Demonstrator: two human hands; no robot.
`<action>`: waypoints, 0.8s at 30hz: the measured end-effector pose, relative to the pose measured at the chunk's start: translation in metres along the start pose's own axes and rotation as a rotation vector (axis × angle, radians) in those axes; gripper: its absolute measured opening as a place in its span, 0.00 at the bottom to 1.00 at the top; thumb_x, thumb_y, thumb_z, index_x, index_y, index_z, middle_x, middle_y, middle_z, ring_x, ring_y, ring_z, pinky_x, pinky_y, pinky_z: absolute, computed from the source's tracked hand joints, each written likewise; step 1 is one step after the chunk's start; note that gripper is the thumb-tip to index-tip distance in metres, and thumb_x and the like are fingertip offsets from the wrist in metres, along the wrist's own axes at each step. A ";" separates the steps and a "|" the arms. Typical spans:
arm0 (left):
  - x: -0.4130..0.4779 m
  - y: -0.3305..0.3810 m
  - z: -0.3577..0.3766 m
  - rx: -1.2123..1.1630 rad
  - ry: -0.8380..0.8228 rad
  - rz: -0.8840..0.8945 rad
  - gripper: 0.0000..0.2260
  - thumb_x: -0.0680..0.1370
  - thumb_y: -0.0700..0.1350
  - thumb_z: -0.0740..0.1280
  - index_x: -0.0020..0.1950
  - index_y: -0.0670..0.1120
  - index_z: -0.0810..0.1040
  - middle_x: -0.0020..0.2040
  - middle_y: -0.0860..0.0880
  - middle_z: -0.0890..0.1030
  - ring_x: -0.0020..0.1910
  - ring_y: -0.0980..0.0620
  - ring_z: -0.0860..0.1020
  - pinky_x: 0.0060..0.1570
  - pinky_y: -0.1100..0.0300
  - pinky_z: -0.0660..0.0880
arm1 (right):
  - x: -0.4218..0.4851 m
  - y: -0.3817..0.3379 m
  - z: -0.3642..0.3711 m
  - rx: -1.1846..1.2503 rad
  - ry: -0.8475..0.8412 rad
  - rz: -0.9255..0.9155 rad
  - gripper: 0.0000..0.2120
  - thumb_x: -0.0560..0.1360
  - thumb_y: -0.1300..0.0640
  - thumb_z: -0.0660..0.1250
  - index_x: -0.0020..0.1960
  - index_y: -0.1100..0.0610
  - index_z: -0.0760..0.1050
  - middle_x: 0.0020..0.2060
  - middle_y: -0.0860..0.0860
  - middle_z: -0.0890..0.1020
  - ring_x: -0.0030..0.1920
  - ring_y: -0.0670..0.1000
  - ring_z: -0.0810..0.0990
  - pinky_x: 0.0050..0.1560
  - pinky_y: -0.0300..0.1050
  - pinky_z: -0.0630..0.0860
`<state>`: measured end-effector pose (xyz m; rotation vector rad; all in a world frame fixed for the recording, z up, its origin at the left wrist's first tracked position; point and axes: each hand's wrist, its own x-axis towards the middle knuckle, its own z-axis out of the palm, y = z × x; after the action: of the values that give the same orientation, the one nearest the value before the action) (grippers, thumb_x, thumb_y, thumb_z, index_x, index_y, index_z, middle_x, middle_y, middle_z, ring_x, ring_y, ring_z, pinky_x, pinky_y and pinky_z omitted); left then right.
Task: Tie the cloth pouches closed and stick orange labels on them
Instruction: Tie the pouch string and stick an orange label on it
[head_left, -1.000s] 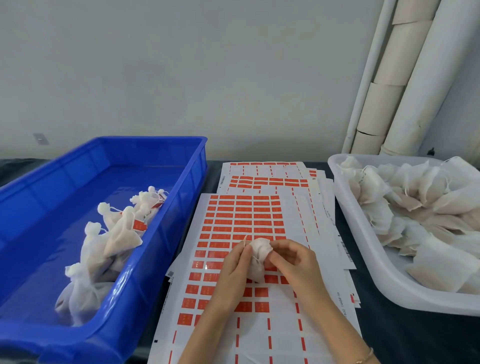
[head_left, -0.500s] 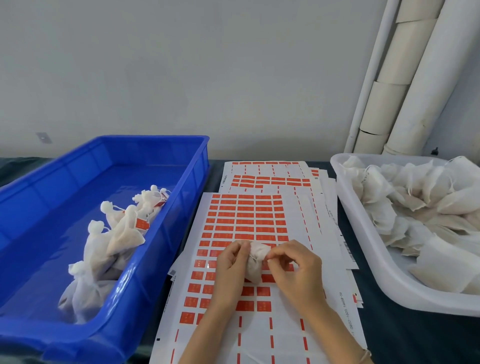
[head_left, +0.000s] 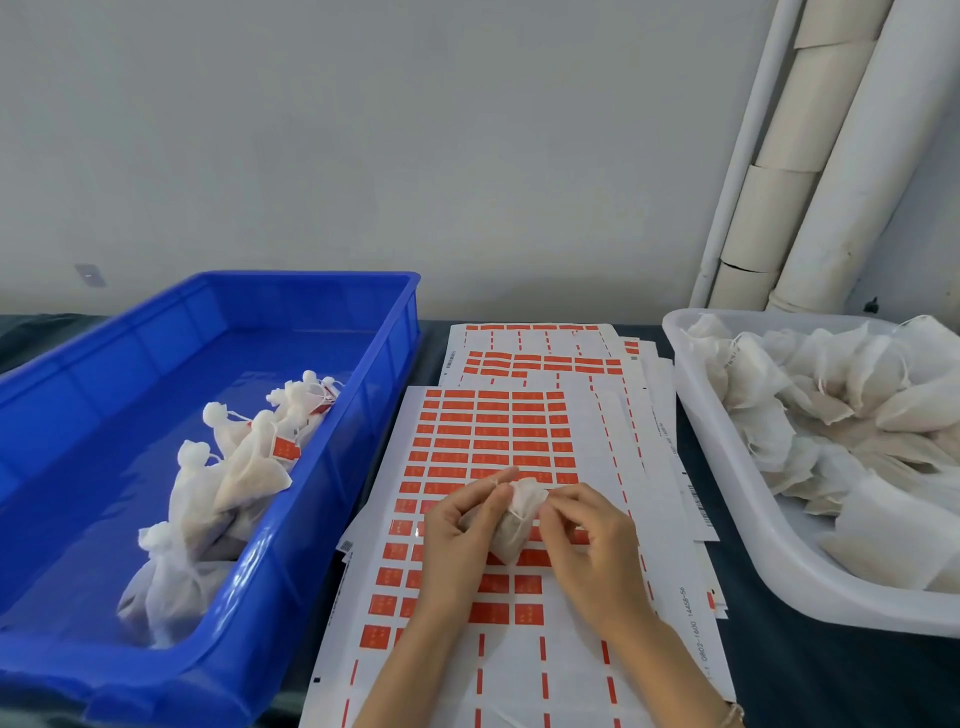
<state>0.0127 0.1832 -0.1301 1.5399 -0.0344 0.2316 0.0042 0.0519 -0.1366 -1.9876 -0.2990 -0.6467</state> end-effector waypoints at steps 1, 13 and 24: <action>0.000 0.000 0.000 -0.006 0.013 -0.007 0.09 0.69 0.56 0.68 0.48 0.64 0.83 0.49 0.64 0.83 0.51 0.63 0.80 0.39 0.71 0.76 | 0.000 0.001 0.000 -0.004 -0.004 0.011 0.07 0.74 0.63 0.70 0.46 0.52 0.79 0.41 0.37 0.78 0.48 0.41 0.79 0.43 0.22 0.72; 0.002 -0.007 0.000 -0.049 0.103 -0.024 0.12 0.65 0.56 0.72 0.42 0.50 0.81 0.41 0.56 0.83 0.45 0.56 0.82 0.34 0.69 0.77 | 0.002 0.001 -0.004 -0.141 0.084 -0.111 0.10 0.66 0.60 0.75 0.46 0.60 0.84 0.39 0.50 0.84 0.37 0.42 0.79 0.41 0.23 0.74; -0.001 -0.002 -0.001 -0.014 0.083 0.018 0.07 0.72 0.48 0.71 0.40 0.62 0.83 0.40 0.60 0.83 0.44 0.60 0.81 0.35 0.72 0.75 | 0.000 0.003 -0.005 -0.119 0.054 -0.164 0.12 0.67 0.59 0.73 0.49 0.60 0.84 0.42 0.50 0.84 0.42 0.43 0.81 0.44 0.26 0.76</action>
<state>0.0115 0.1838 -0.1320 1.5156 0.0155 0.3086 0.0037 0.0467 -0.1369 -2.0696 -0.4014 -0.8380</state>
